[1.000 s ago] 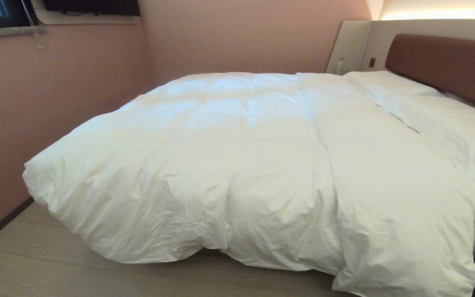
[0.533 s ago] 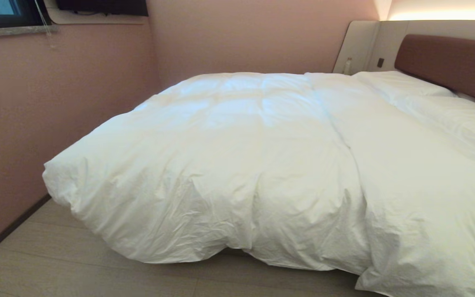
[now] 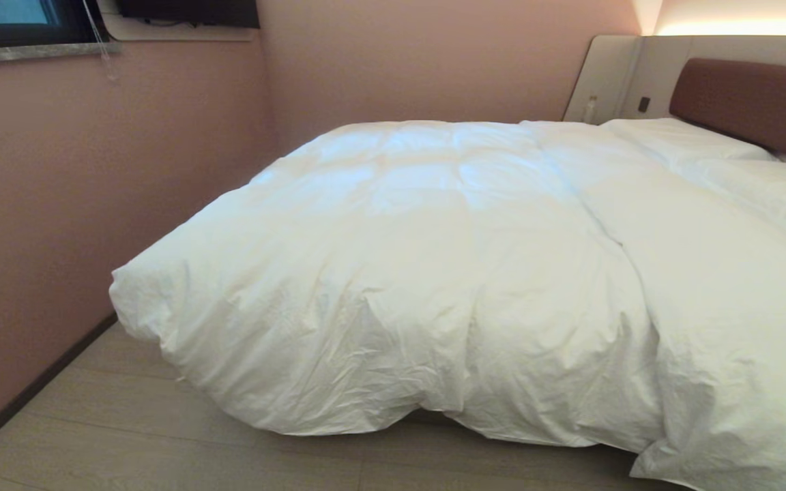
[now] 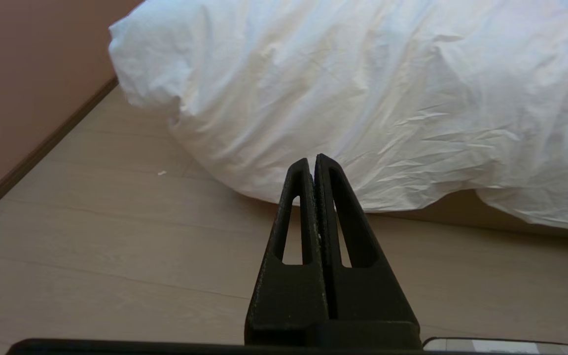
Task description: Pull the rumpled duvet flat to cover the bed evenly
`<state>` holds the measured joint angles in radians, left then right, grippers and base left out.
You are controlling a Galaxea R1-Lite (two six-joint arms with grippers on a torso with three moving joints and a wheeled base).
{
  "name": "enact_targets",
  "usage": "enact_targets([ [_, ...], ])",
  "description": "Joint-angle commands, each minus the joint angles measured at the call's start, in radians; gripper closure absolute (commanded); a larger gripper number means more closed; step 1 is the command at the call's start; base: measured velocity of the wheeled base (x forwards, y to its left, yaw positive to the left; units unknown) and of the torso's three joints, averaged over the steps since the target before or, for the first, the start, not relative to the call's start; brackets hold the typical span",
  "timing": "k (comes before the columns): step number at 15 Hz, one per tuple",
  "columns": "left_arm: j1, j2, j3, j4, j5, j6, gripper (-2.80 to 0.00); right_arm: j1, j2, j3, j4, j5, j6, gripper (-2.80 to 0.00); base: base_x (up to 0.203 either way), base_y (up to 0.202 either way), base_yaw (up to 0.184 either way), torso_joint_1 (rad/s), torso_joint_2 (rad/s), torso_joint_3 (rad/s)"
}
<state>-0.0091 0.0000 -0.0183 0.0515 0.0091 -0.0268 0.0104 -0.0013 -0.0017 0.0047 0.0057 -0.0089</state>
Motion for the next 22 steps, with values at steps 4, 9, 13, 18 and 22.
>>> enact_targets([
  [4,0.0,0.0,0.0,0.001,0.0,0.004,0.0,0.0,0.001,0.0,0.0,0.0,0.0,0.0,0.0,0.193,0.0,0.0,0.0,0.002],
  [9,0.001,0.0,0.0,0.001,0.0,0.008,0.0,0.0,0.001,0.0,0.0,0.0,0.0,0.0,0.0,0.194,0.0,0.0,0.0,0.002],
  [13,0.0,0.0,0.0,0.001,0.0,0.007,0.0,0.0,0.001,0.0,0.0,0.0,0.0,0.0,0.0,0.194,-0.001,0.002,0.0,0.002],
  [18,0.001,0.0,0.0,0.001,0.0,0.008,0.0,0.0,0.001,0.0,-0.001,0.0,0.0,0.0,0.0,0.196,0.0,0.0,0.0,0.002],
  [22,0.0,0.0,0.0,0.001,0.0,0.007,0.0,0.0,0.001,0.0,0.0,0.0,0.0,0.0,0.0,0.197,0.001,0.002,0.0,0.001],
])
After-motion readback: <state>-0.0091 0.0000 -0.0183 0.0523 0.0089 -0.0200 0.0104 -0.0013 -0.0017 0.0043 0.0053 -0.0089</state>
